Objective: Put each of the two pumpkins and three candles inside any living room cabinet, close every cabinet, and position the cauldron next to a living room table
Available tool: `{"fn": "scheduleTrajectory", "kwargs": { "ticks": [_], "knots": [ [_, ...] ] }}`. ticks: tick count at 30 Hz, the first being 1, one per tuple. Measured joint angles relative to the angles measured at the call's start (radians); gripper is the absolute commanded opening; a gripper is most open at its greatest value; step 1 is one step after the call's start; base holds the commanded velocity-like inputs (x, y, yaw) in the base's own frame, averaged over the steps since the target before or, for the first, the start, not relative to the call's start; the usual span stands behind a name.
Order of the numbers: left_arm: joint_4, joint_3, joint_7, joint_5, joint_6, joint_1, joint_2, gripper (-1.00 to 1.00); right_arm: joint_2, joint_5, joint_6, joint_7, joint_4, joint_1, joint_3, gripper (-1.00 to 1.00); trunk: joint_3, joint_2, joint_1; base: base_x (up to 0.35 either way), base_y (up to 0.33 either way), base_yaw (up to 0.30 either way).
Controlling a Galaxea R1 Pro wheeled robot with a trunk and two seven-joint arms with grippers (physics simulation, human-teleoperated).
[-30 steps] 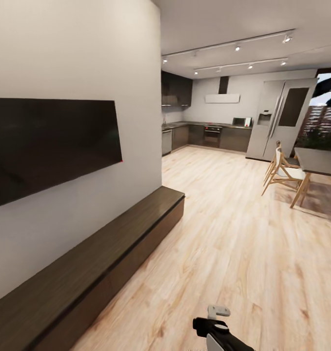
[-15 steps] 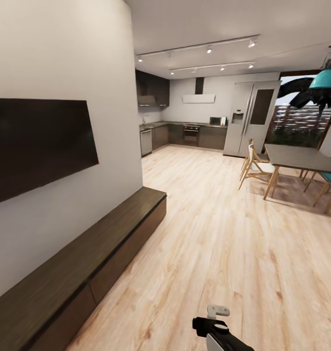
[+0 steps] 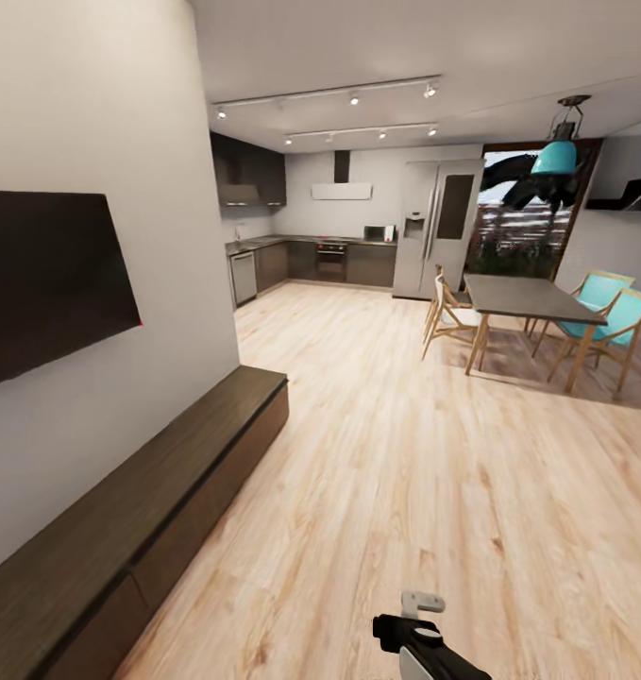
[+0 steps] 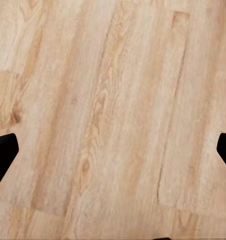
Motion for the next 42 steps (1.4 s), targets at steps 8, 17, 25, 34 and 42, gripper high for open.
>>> {"fn": "scheduleTrajectory", "kwargs": {
  "ticks": [8, 17, 25, 34, 42],
  "knots": [
    [0.0, 0.0, 0.0, 0.0, 0.0, 0.0, 0.0, 1.0, 0.0, 0.0, 0.0, 0.0, 0.0, 0.0, 0.0, 1.0, 0.0, 0.0, 0.0, 0.0, 0.0, -0.262],
    [0.0, 0.0, 0.0, 0.0, 0.0, 0.0, 0.0, 1.0, 0.0, 0.001, 0.0, 0.0, 0.0, -0.001, 0.0, 1.0, 0.0, 0.0, 0.0, 0.0, 0.0, -0.247],
    [0.0, 0.0, 0.0, 0.0, 0.0, 0.0, 0.0, 1.0, -0.001, 0.0, 0.0, 0.0, 0.0, 0.0, 0.0, 1.0, -0.001, 0.0, 0.0, 0.0, 0.0, -0.233],
    [0.001, 0.005, -0.002, 0.003, -0.001, 0.0, -0.015, 1.0, -0.001, -0.001, 0.0, 0.0, 0.001, 0.0, -0.001, 1.0, -0.004, 0.0, 0.0, 0.0, 0.0, -0.258],
    [0.0, 0.003, -0.003, 0.0, -0.006, 0.001, -0.021, 1.0, -0.001, -0.002, -0.001, 0.0, 0.001, -0.001, -0.001, 1.0, -0.007, 0.0, 0.0, 0.0, 0.0, -0.262]
  ]
}}
